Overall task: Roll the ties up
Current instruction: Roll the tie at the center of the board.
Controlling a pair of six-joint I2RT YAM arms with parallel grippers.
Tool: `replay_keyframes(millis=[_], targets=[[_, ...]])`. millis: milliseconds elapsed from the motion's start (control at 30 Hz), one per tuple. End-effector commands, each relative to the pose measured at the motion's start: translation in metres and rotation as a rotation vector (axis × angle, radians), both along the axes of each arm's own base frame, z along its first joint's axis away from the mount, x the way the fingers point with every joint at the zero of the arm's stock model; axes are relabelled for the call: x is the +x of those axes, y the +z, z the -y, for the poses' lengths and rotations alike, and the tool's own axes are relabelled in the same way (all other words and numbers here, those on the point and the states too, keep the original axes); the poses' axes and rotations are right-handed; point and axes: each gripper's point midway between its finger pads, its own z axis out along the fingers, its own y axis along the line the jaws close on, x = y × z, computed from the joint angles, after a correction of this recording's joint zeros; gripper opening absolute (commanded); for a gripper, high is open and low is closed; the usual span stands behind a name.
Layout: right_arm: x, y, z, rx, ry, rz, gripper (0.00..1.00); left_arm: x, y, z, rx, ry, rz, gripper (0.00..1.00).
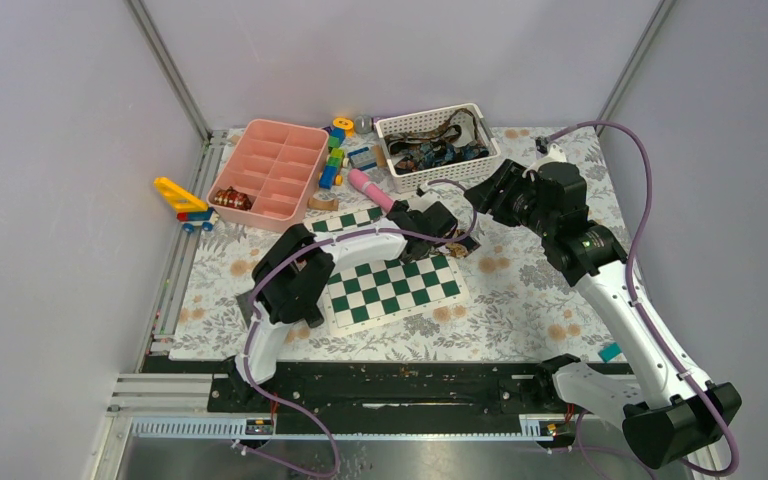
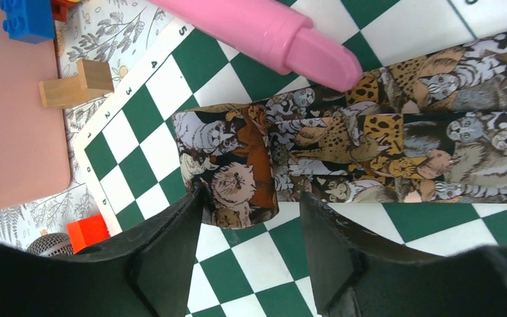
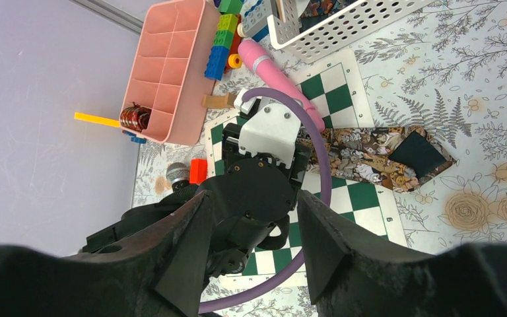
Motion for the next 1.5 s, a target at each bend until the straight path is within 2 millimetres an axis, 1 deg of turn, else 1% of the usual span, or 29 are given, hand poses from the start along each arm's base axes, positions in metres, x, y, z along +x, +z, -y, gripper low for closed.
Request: replay_keyframes(millis=[0,400,600,833,1033,1167,1300,1467], targets=[[0.000,0.009,0.003,0.011,-0.005,0.023,0.57,0.003,0.007,0.021,-0.080,-0.021,-0.005,0.57],[0.000,0.005,0.003,0.009,-0.006,0.015,0.57,0.000,0.008,0.036,-0.158,-0.035,-0.039,0.59],[0.000,0.006,0.001,0.015,-0.001,0.011,0.57,-0.005,0.009,0.048,-0.241,-0.059,-0.057,0.61],[-0.002,0.007,0.001,0.014,0.003,0.014,0.57,-0.008,0.007,0.058,-0.284,-0.081,-0.083,0.61],[-0.002,0.008,0.002,0.013,0.001,0.014,0.57,-0.009,-0.001,0.057,-0.280,-0.082,-0.102,0.61],[-0.003,0.008,0.002,0.014,0.002,0.012,0.57,-0.008,-0.004,0.052,-0.286,-0.070,-0.108,0.61],[-0.003,0.009,0.002,0.014,0.001,0.017,0.57,-0.007,0.002,0.049,-0.287,-0.066,-0.092,0.61],[-0.001,0.014,0.002,0.016,0.000,0.024,0.57,-0.004,0.019,0.044,-0.285,-0.063,-0.050,0.61]])
